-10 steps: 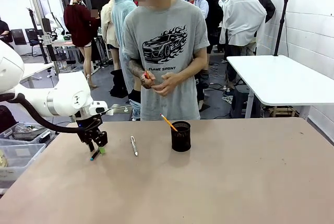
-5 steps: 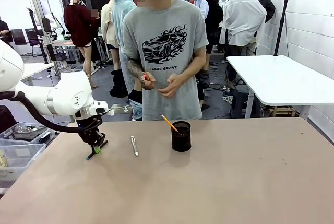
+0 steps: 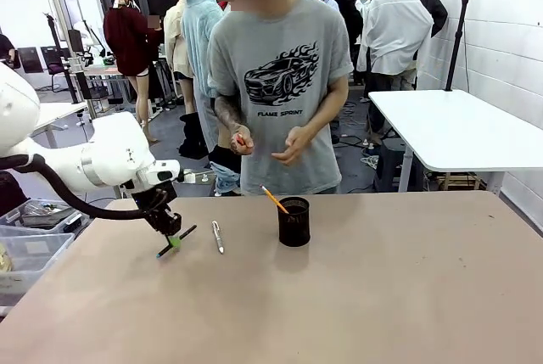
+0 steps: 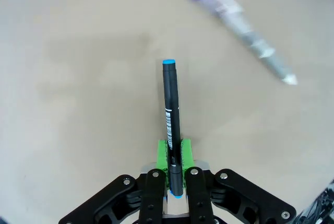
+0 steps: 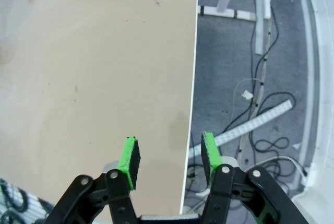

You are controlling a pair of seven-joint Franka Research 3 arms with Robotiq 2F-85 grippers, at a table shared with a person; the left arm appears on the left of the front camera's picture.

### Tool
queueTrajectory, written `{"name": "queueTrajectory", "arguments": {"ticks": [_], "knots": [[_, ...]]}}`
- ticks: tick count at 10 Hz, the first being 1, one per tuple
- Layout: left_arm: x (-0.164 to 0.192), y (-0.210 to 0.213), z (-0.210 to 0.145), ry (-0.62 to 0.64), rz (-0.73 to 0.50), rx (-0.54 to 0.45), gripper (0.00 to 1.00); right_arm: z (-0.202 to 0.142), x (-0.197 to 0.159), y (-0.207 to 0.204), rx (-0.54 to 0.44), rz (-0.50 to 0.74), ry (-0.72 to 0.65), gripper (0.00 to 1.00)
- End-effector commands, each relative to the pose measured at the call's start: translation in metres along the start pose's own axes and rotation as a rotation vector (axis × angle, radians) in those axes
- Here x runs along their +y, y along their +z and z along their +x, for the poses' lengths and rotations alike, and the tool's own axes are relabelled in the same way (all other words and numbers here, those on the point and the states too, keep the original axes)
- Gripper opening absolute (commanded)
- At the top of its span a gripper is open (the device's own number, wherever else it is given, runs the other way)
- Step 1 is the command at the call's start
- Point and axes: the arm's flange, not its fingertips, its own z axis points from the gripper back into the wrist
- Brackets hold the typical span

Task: Place the pens into the pen holder.
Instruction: Pick up a writing instrument from the table and place it into the Pen holder.

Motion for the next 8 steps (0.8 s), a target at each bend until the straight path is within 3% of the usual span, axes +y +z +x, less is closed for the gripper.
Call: {"name": "queueTrajectory", "arguments": {"ticks": [1, 6, 8], "knots": [[0.017, 0.032, -0.024, -0.139, -0.192, -0.106, 0.00, 0.000, 0.000, -0.001, -0.003, -0.016, 0.004, 0.60], [0.014, 0.051, -0.030, -0.409, -0.442, -0.591, 0.00, 0.000, 0.000, -0.001, -0.003, -0.016, 0.004, 0.60], [0.014, 0.066, -0.036, -0.442, -0.505, -0.677, 0.00, 0.000, 0.000, -0.001, -0.003, -0.016, 0.004, 0.60]]}}
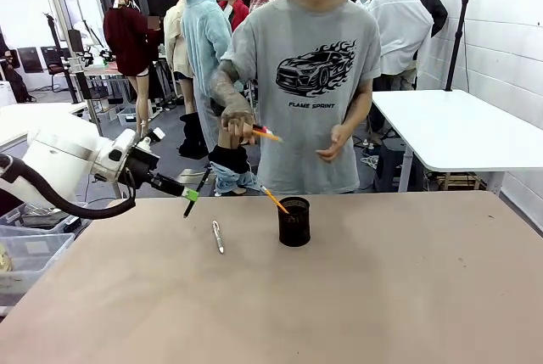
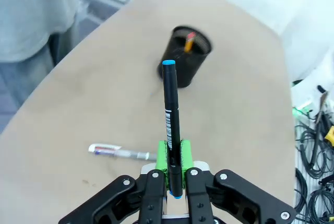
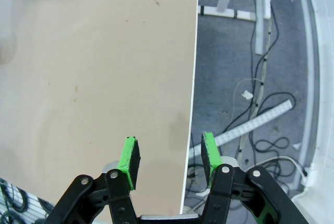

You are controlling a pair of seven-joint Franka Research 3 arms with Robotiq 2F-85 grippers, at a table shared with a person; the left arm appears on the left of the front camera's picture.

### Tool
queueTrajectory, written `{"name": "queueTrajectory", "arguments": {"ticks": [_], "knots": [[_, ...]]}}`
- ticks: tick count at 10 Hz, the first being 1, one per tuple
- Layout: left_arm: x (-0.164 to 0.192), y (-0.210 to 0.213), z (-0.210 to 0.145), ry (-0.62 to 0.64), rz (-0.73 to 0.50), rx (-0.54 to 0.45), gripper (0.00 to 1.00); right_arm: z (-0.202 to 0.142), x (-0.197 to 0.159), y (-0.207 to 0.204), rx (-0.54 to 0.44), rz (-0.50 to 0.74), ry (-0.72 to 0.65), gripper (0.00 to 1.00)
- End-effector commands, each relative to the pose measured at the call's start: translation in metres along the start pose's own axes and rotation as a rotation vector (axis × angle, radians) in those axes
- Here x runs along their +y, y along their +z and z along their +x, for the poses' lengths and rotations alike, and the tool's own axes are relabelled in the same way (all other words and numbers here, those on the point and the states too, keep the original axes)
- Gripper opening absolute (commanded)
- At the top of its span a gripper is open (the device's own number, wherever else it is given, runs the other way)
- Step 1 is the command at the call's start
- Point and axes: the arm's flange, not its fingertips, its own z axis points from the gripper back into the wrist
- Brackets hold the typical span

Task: Place the pens into the pen holder.
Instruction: Pick up a writing instrument from the table and place it into the Pen holder.

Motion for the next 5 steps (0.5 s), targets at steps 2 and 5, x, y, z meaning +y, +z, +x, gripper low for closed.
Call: {"name": "queueTrajectory", "arguments": {"ticks": [2, 5], "knots": [[-0.024, 0.064, -0.005, -0.072, -0.078, -0.126, 0.00, 0.000, 0.000, -0.001, -0.003, -0.016, 0.004, 0.60], [-0.053, 0.205, -0.036, -0.143, 0.096, -0.356, 0.00, 0.000, 0.000, -0.001, -0.003, -0.016, 0.004, 0.60]]}}
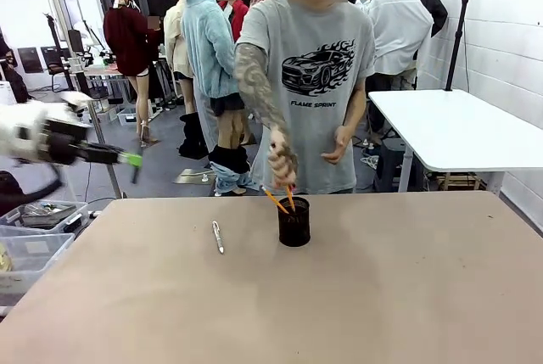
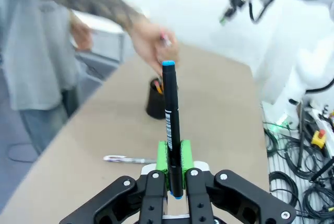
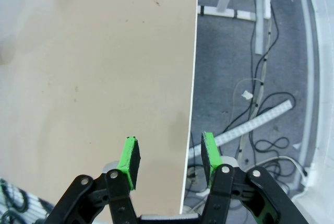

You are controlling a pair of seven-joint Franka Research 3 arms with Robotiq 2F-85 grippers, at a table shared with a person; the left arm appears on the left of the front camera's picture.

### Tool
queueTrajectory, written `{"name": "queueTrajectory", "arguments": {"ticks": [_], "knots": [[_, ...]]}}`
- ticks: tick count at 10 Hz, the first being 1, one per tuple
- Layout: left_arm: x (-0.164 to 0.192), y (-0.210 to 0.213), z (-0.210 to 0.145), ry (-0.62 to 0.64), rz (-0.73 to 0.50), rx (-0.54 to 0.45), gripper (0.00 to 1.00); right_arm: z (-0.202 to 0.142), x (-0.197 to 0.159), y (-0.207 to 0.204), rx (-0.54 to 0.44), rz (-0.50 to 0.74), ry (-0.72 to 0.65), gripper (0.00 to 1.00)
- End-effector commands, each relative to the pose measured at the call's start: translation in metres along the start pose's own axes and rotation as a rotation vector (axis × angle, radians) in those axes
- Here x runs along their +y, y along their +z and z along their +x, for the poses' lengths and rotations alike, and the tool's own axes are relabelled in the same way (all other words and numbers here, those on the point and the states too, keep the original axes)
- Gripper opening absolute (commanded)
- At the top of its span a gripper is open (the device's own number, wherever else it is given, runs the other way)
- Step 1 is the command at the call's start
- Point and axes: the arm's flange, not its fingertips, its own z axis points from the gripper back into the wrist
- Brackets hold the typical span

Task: Place the pens into the pen holder.
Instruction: Pick up a writing instrument from the table and place it into the Pen holder.

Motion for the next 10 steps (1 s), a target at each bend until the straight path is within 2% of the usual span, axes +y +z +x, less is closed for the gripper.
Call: {"name": "queueTrajectory", "arguments": {"ticks": [1, 3, 6, 8, 10], "knots": [[-0.016, 0.065, -0.020, -0.029, 0.120, -0.154, 0.00, 0.001, 0.001, -0.001, -0.002, -0.017, 0.006, 0.60], [-0.023, 0.094, -0.034, -0.011, 0.157, -0.254, 0.00, 0.001, 0.001, -0.001, -0.002, -0.017, 0.006, 0.60], [-0.011, 0.068, -0.025, 0.001, 0.128, -0.250, 0.00, 0.001, 0.001, -0.001, -0.002, -0.017, 0.006, 0.60], [0.009, 0.013, -0.004, 0.031, 0.086, -0.185, 0.00, 0.001, 0.001, -0.001, -0.002, -0.017, 0.006, 0.60], [0.024, -0.062, 0.017, 0.036, -0.029, -0.122, 0.00, 0.001, 0.001, -0.001, -0.002, -0.017, 0.006, 0.60]]}}
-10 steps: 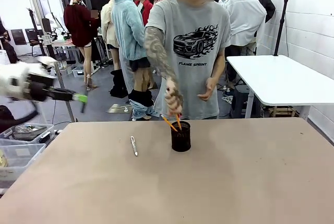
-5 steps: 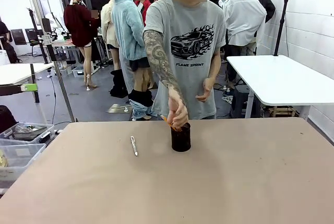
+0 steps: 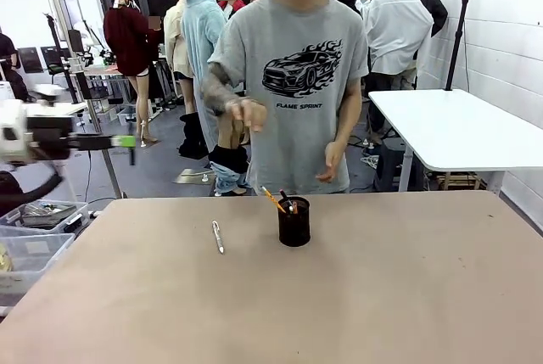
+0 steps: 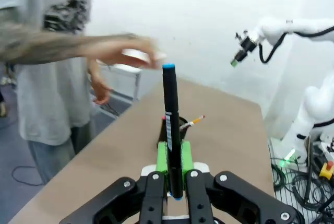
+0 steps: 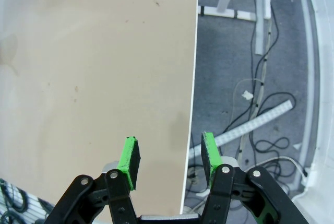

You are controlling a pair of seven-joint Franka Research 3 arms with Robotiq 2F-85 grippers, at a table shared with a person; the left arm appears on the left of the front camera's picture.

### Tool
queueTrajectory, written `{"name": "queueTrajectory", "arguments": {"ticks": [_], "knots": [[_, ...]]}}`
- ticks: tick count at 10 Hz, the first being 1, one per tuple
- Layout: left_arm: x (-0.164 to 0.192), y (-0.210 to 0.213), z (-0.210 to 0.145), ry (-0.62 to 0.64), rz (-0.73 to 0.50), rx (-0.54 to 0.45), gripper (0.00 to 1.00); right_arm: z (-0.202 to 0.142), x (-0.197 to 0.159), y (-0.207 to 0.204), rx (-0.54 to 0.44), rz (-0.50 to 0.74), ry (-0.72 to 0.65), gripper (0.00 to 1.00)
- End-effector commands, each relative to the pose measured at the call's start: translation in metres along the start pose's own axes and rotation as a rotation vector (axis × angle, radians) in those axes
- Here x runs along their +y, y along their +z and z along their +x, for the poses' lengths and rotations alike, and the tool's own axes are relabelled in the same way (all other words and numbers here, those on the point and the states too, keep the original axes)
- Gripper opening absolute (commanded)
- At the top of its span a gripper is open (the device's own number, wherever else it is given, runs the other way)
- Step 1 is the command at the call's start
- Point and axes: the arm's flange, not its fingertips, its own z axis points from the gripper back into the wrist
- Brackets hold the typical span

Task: Place the pens into the pen holder.
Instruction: Pick up a writing instrument from the table and place it into the Pen holder.

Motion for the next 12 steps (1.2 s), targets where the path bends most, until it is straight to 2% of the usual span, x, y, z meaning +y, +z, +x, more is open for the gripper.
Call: {"name": "queueTrajectory", "arguments": {"ticks": [1, 4, 5, 6, 8, 9, 12], "knots": [[0.021, -0.059, 0.015, 0.018, -0.047, 0.044, 0.00, 0.000, 0.000, -0.001, -0.001, -0.017, 0.004, 0.60], [0.022, -0.134, 0.020, 0.062, -0.122, 0.044, 0.00, 0.000, 0.000, -0.001, -0.001, -0.017, 0.004, 0.60], [0.021, -0.143, 0.015, 0.074, 0.004, 0.175, 0.00, 0.000, 0.000, -0.001, -0.001, -0.017, 0.004, 0.60], [0.014, -0.133, 0.013, 0.036, -0.132, 0.050, 0.00, 0.000, 0.000, -0.001, -0.001, -0.017, 0.004, 0.60], [0.014, -0.133, 0.013, 0.036, -0.132, 0.050, 0.00, 0.000, 0.000, -0.001, -0.001, -0.017, 0.004, 0.60], [0.017, -0.144, 0.012, 0.051, -0.098, 0.081, 0.00, 0.000, 0.000, -0.001, -0.001, -0.017, 0.004, 0.60], [0.027, -0.210, 0.000, -0.045, -0.309, 0.049, 0.00, 0.000, 0.000, -0.001, -0.001, -0.017, 0.004, 0.60]]}}
